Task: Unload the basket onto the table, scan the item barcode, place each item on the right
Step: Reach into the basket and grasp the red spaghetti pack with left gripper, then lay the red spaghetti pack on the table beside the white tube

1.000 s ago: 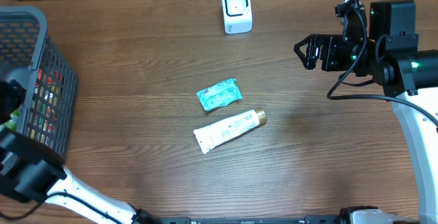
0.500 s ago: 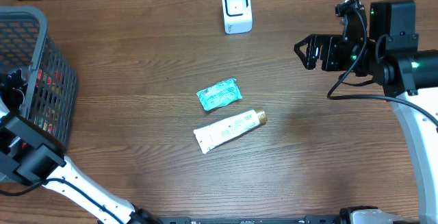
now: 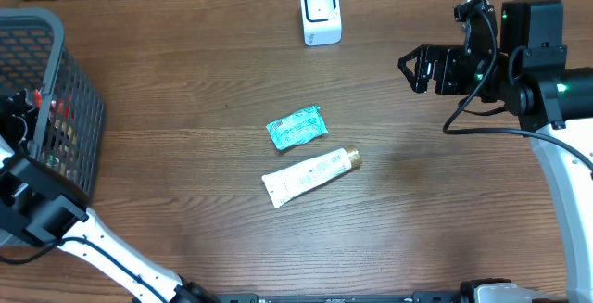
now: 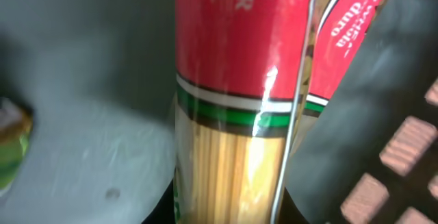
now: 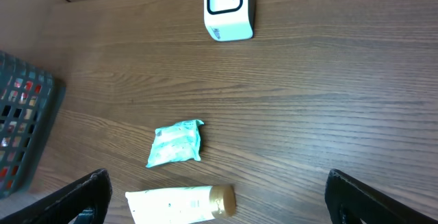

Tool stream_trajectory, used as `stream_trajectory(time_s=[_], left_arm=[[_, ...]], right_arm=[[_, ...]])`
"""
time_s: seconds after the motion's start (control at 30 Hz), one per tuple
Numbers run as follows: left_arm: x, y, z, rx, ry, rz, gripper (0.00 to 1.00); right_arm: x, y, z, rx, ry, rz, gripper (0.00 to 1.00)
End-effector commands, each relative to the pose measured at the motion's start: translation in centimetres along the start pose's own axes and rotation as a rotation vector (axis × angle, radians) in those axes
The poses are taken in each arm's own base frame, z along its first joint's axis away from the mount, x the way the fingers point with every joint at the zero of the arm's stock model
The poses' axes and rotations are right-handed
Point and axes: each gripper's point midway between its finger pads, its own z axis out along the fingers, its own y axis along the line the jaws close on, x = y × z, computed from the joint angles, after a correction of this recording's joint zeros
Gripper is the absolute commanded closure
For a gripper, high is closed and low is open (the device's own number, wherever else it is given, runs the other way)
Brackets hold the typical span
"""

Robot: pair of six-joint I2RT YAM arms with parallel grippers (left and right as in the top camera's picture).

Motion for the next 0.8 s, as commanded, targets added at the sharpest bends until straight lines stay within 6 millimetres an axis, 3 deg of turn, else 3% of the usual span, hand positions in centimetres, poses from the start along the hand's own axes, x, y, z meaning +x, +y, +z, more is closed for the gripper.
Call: stream_trajectory(time_s=[0.0,0.13,0.27,0.3,0.33,0.47,0.57,0.67,0.77], left_arm=[[-2.5,-0.5,-6.1,-0.04,-0.13,-0.01,0.96],[-4.1,-2.2,-14.3,-0.08,-0.32,0.008,0.96],[-4.3,-5.5,-23.0,-0.107,-0.548,0.035,0.96],[-3.8,-7.0,-26.7,-0.117,-0.646,0.039,0.96],[-3.3,-8.2,-28.9,-0.123,-0.703,0.05,0.96],[-0.6,-13.6,-34.8,-0.101,-0.842,0.144,0.96],[1.9,-18.8,-36.8,-0.038,-0.875,0.244,0.96],[3.4,-23.8,-36.8,0.028,-0.869,0.347,0.96],[4.2,-29.1,-35.6,0.095,-0.838,0.485,0.96]], right_arm=[[-0.7,0.3,-0.3,0.0,-0.02,-0.012,0.0],[-0.7,0.3,-0.3,0.0,-0.021,-0.011,0.0],[-0.7,0.3,-0.3,0.0,-0.019,-0.011,0.0],[-0.6,0.3,-0.3,0.001,-0.018,-0.01,0.0],[-0.6,0.3,-0.3,0.001,-0.016,-0.009,0.0],[-0.6,0.3,-0.3,0.001,-0.015,-0.009,0.0],[-0.6,0.3,-0.3,0.001,-0.016,-0.009,0.0],[-0.6,0.3,-0.3,0.001,-0.016,-0.009,0.0],[-0.6,0.3,-0.3,0.001,-0.016,-0.009,0.0]])
